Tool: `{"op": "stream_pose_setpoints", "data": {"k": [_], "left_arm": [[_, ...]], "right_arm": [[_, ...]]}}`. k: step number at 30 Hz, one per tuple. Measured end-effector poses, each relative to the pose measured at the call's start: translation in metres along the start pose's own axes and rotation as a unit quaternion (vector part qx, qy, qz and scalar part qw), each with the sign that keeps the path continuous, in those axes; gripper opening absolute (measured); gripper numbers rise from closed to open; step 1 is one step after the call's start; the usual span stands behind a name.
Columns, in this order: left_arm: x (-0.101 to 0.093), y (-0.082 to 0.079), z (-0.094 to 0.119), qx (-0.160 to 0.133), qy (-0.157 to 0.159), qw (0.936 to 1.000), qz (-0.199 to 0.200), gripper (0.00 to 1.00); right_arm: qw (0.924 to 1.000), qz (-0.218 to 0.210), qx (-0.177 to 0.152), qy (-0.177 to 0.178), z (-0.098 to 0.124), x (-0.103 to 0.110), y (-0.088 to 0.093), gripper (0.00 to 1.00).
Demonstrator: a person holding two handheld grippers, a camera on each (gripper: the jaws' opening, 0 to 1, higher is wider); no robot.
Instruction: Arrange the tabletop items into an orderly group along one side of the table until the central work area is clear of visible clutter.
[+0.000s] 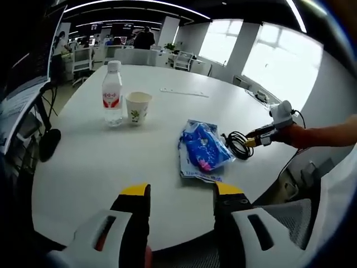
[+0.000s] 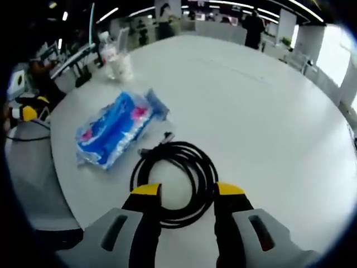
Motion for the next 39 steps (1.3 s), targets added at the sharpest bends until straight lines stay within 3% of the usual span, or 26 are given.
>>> {"op": "stream_pose_setpoints", "data": {"k": [19,26,39], "left_arm": [[-0.027,0.007,-0.013,0.01,0.029,0.9995,0.004,0.44],[-0.032,0.009,-0.014,0.015,0.036,0.9992,0.001,0.44],[-0.029,0.015,-0.006,0.016,0.031,0.9994,0.006,0.45]], "right_arm": [[0.9992,0.038,-0.011,0.002,0.0,-0.004,-0.033,0.38],[0.9965,0.074,-0.013,-0.038,-0.012,0.014,-0.055,0.35],[0.9841,0.151,0.001,-0.093,-0.046,0.043,-0.103,0.36]]}}
Point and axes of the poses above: the point that each gripper's makers call its tool centre point, and the gripper's own axes: z roughly backward along the fingers, x roughly to its left, y roughly out of its underside, the point moved 6 cm from there along z, roughly backward along the fingers, and after that the axes turned 2 degrees about z, right-handed, at the moved point
